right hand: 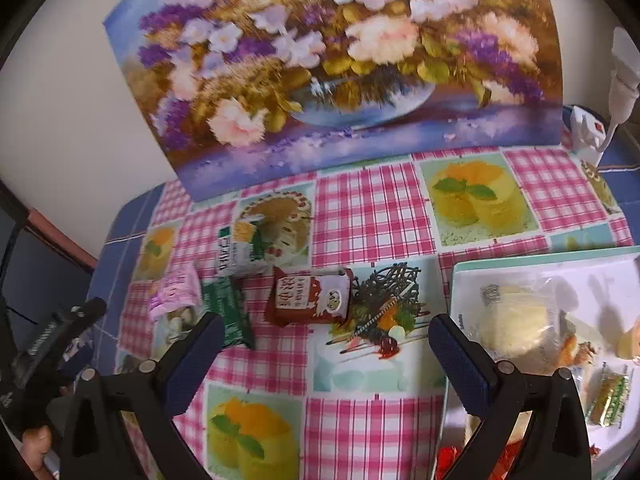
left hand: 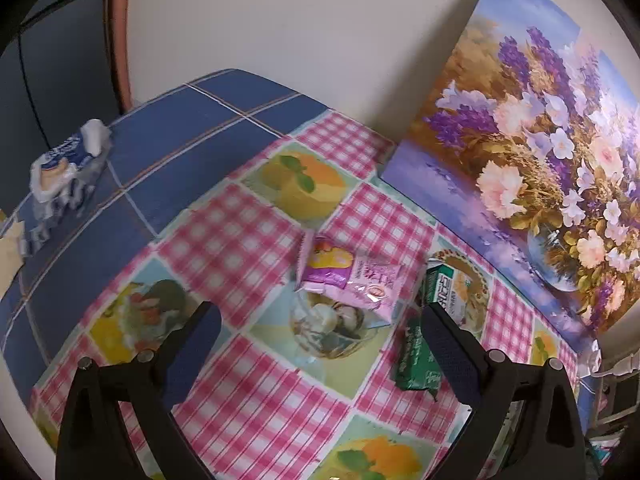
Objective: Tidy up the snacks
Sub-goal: 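Lift both open tools away from the tray toward the remaining snacks, then grasp the green pack with the left gripper while the right grasps the red-white milk biscuit pack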
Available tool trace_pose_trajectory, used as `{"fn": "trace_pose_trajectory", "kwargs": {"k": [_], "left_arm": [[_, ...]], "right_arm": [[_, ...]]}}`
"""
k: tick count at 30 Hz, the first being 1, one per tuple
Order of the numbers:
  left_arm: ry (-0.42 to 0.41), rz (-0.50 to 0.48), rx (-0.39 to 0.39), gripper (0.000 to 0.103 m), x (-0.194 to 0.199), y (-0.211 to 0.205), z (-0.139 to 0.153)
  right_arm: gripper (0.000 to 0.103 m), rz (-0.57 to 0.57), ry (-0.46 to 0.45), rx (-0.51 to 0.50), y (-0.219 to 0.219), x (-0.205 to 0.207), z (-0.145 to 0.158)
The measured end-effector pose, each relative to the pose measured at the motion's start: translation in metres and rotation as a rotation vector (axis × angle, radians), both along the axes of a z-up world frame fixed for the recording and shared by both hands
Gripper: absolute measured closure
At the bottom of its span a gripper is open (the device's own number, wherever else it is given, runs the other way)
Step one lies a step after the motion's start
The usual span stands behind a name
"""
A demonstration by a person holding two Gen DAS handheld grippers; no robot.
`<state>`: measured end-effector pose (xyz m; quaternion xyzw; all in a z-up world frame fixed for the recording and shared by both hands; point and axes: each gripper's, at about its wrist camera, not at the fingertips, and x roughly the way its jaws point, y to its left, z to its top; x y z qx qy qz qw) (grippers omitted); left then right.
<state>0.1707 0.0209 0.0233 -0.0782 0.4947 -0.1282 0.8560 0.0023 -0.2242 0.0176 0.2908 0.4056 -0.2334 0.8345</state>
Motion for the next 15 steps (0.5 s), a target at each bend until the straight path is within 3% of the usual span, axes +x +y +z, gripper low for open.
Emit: {"fn": "trace_pose_trajectory", "kwargs": {"k": [5, 9, 15], "left_arm": [[-0.016, -0.05, 0.001, 0.003, 0.002, -0.026, -0.007], [-0.01, -0.09, -0.05, 0.003, 0.001, -0.046, -0.014], [0.013, -0.154, 0.014, 0.003, -0.001, -0.075, -0.03]], "right_arm": [[0.0, 0.011, 0.017, 0.02, -0.005, 0.014, -0.019], [0.0, 0.024, 0.035, 0.003, -0.007, 0.023, -0.028], [0.0, 0.047, 0.062, -0.006, -0.006, 0.037, -0.045]]}}
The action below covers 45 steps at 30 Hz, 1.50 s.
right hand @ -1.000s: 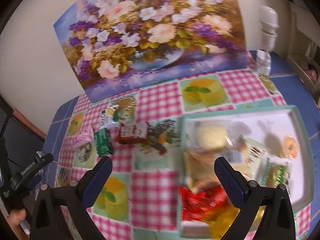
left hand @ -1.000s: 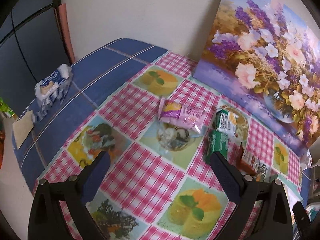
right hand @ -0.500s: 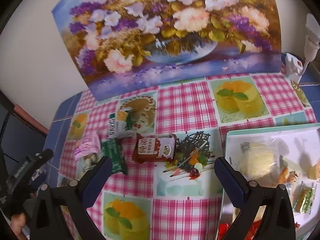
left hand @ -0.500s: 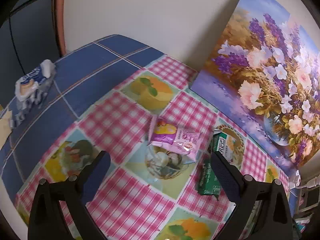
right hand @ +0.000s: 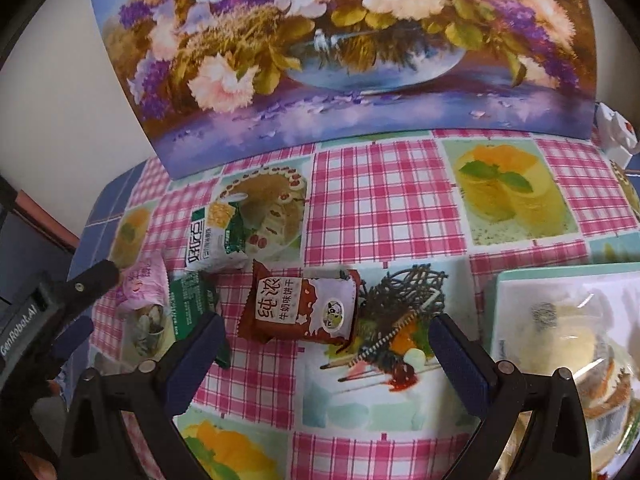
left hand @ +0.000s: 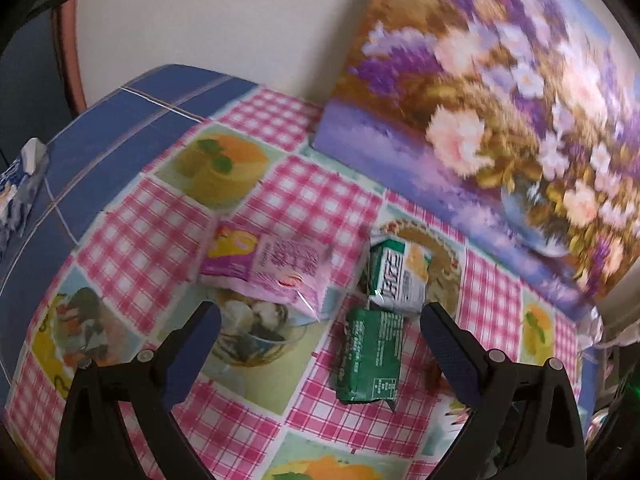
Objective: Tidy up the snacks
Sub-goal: 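Grasp the green pack with the left gripper while the right grasps the red-white milk biscuit pack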
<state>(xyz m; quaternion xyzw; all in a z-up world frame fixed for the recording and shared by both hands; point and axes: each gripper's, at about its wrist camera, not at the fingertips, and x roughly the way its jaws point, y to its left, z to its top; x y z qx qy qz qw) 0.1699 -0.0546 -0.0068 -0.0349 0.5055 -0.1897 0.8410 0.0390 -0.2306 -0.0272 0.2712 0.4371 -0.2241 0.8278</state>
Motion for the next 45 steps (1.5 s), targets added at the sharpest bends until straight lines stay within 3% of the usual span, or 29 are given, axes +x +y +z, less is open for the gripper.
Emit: {"fn": "trace_pose_trajectory", "kwargs": {"k": [14, 23, 25, 30, 35, 45], "left_arm": [[0.087, -0.069, 0.03, 0.003, 0.002, -0.033, -0.037], [0.107, -0.094, 0.057, 0.004, 0.002, -0.042, -0.046], [0.109, -0.097, 0.062, 0.008, 0.002, -0.043, -0.047], [0.118, -0.1, 0.062, 0.034, 0.003, -0.043, -0.047], [0.129, -0.108, 0.04, 0.059, 0.003, -0.043, -0.046], [0.121, -0.115, 0.045, 0.06, 0.002, -0.041, -0.042]], "right_arm": [[0.0, 0.058, 0.04, -0.016, 0.013, 0.029, -0.033], [0.0, 0.056, 0.065, -0.103, 0.02, 0.035, -0.036], [0.008, 0.044, 0.069, -0.119, 0.02, 0.035, -0.037], [0.029, 0.035, 0.042, -0.118, 0.019, 0.033, -0.032], [0.033, 0.033, 0.038, -0.124, 0.019, 0.031, -0.031], [0.033, 0.018, 0.043, -0.114, 0.017, 0.026, -0.028]]}}
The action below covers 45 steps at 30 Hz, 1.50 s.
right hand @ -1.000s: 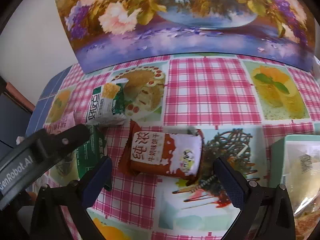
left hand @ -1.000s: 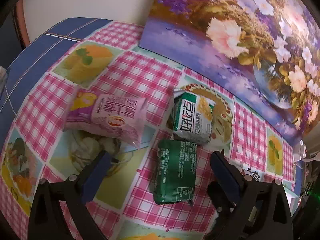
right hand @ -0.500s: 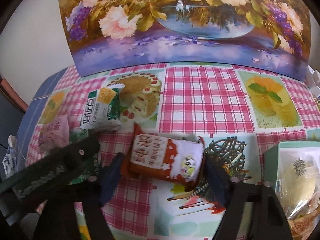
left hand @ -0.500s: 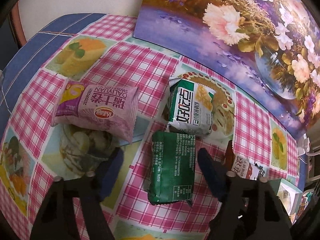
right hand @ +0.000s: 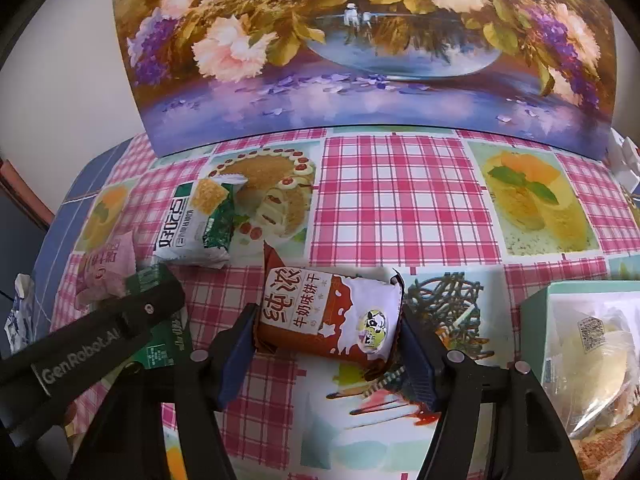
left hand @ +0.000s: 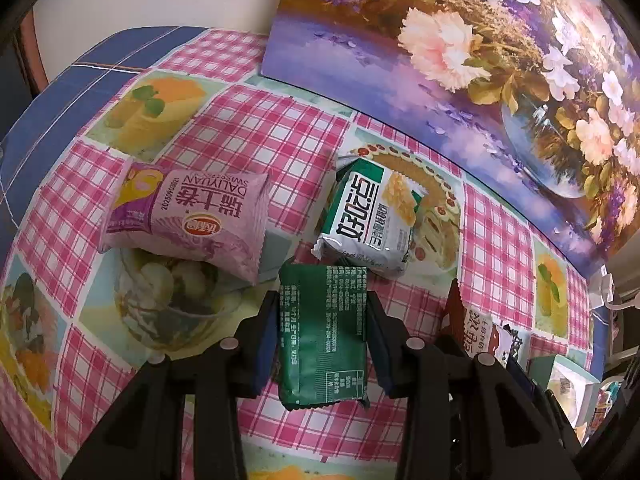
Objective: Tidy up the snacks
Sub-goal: 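Grasp the green pack with the left gripper while the right grasps the red-white milk biscuit pack, then carry the green pack and milk biscuit pack into the tray and release both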
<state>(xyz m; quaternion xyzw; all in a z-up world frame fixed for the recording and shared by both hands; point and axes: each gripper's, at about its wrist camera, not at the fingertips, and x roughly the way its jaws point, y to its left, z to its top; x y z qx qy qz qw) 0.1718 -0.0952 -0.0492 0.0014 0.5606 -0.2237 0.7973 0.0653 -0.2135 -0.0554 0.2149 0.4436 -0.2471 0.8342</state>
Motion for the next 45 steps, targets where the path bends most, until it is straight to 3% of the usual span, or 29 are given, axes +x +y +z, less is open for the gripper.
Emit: {"fn": "trace_pose_trajectory", "kwargs": {"k": [11, 17, 23, 34, 45], "left_arm": [[-0.002, -0.007, -0.008, 0.062, -0.011, -0.001, 0.014], [-0.022, 0.011, -0.036, 0.062, -0.021, 0.005, 0.038], [-0.05, 0.014, -0.07, 0.062, -0.041, 0.009, 0.069], [-0.16, -0.011, -0.058, 0.062, -0.075, 0.022, 0.116], [-0.211, -0.044, -0.09, 0.062, -0.121, 0.03, 0.139]], "right_arm": [[0.033, -0.003, 0.0, -0.001, 0.004, -0.007, 0.018], [0.033, -0.007, -0.015, -0.009, 0.005, -0.018, 0.039], [0.033, -0.039, -0.045, -0.007, 0.003, -0.042, 0.07], [0.033, -0.109, -0.091, -0.005, -0.004, -0.089, 0.117], [0.033, -0.148, -0.113, 0.0, -0.001, -0.138, 0.138]]}}
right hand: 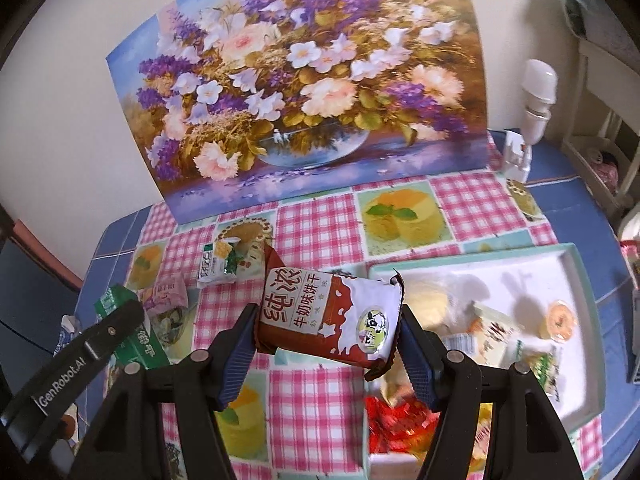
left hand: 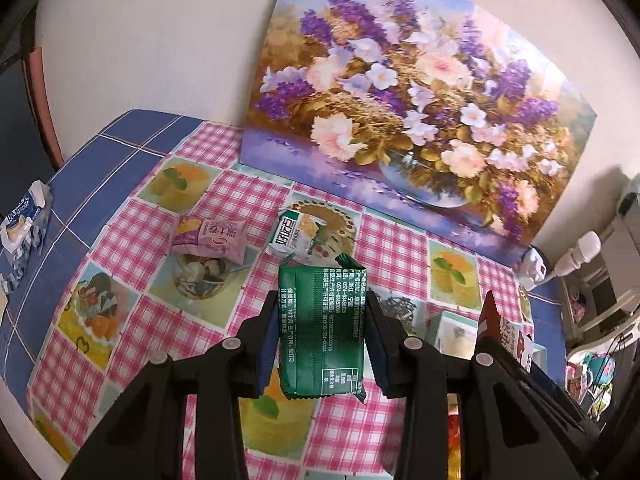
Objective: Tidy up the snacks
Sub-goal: 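Carry the green pack and milk biscuit pack into the tray and release both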
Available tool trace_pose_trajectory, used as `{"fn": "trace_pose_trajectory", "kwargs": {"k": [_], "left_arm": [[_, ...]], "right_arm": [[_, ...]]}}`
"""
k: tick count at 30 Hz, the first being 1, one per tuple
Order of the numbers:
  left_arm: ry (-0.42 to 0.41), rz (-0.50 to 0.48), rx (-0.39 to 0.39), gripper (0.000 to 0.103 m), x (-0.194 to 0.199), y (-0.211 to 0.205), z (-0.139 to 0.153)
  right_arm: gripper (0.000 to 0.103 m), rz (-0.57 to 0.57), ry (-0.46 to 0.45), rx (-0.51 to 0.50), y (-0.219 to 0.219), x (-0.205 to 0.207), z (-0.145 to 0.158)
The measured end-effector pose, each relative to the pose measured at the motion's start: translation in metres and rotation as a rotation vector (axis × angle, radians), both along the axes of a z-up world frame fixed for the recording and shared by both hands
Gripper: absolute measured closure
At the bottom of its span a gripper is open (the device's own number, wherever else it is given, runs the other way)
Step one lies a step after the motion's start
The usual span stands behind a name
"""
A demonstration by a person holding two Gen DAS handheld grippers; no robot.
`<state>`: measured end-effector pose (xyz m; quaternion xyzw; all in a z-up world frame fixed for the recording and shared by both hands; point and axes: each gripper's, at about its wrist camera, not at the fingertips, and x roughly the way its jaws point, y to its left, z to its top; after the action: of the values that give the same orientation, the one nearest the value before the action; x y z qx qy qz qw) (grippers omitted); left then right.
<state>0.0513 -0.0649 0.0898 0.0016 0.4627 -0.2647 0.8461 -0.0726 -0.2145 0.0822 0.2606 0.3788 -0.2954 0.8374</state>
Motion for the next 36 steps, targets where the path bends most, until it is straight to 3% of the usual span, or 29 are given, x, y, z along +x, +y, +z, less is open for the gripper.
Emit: {"fn": "trace_pose_trajectory", "kwargs": {"k": [10, 19, 36], "left_arm": [[-0.053, -0.067, -0.013, 0.062, -0.038, -0.009, 0.018], [-0.035, -0.134, -0.04, 0.062, -0.068, -0.024, 0.02], [-0.049, -0.337, 0.032, 0.062, -0.14, -0.096, 0.006]], "right_arm": [[0.033, -0.035, 0.002, -0.006, 0.002, -0.047, 0.006], [0.033, -0.095, -0.01, 0.006, -0.008, -0.086, 0.009], [0.033, -0.32, 0.013, 0.059, -0.08, -0.171, -0.003]]}}
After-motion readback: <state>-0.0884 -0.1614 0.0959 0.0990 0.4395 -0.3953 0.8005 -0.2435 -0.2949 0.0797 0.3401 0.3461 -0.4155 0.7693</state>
